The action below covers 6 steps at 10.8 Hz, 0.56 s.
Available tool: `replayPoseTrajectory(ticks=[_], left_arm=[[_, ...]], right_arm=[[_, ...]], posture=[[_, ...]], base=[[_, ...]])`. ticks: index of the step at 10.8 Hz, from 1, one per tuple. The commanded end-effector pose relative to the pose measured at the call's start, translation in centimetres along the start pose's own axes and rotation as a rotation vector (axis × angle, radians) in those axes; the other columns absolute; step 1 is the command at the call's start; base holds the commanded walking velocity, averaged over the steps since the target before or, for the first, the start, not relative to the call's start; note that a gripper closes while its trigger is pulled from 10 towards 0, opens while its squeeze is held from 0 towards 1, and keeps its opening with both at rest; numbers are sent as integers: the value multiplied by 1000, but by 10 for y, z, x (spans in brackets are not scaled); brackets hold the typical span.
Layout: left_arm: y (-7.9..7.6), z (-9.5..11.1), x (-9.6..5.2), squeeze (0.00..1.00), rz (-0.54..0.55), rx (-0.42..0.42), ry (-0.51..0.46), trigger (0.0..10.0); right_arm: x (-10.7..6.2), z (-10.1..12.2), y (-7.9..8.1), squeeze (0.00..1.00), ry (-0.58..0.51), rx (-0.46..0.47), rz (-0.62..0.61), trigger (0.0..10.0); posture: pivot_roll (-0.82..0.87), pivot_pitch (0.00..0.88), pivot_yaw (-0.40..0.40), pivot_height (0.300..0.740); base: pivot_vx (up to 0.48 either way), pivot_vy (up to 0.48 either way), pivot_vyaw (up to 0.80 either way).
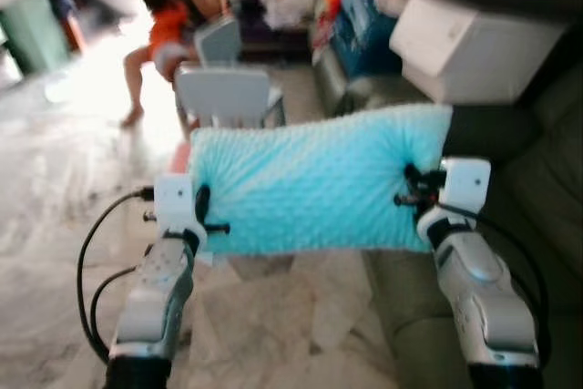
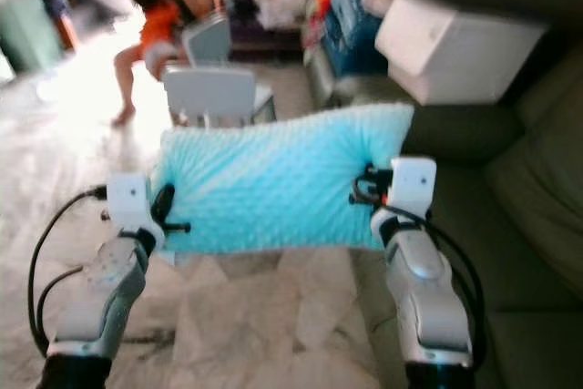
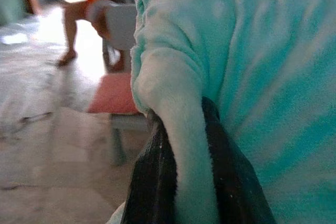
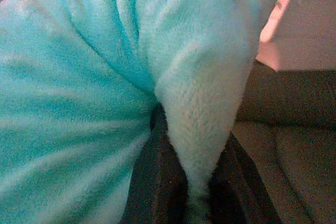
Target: Move the pillow to the sofa
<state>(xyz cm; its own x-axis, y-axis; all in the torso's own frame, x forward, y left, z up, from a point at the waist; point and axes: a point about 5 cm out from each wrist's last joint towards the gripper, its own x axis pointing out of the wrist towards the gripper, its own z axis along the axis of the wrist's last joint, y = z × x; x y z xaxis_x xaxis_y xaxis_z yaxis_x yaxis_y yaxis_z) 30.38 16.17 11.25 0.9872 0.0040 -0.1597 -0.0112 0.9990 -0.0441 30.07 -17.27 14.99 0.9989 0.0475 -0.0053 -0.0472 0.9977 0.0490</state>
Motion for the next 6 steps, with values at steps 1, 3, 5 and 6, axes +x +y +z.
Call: replayPoseTrajectory(ticks=[1,3,5,6], left_arm=[[2,4,1,0,6,-18,-15,10000],[4,5,1,0,18,-64,-13,10000],[5,4,1,0,18,-76,-10,10000],[5,4,0,0,18,-82,-10,10000]], right_arm=[[1,9,-2,0,-33,-6,-3,10000],[2,9,-1,0,-31,-3,2,10000],[2,8,-1,0,-23,8,1,10000],[3,6,-2,0,-4,17,-6,10000]], posture=[[-155,0,-1,740],[-154,0,-3,740],[-154,0,-1,740],[-155,0,-1,740]], base=[[0,0,0],[0,0,0],[0,0,0],[0,0,-800]])
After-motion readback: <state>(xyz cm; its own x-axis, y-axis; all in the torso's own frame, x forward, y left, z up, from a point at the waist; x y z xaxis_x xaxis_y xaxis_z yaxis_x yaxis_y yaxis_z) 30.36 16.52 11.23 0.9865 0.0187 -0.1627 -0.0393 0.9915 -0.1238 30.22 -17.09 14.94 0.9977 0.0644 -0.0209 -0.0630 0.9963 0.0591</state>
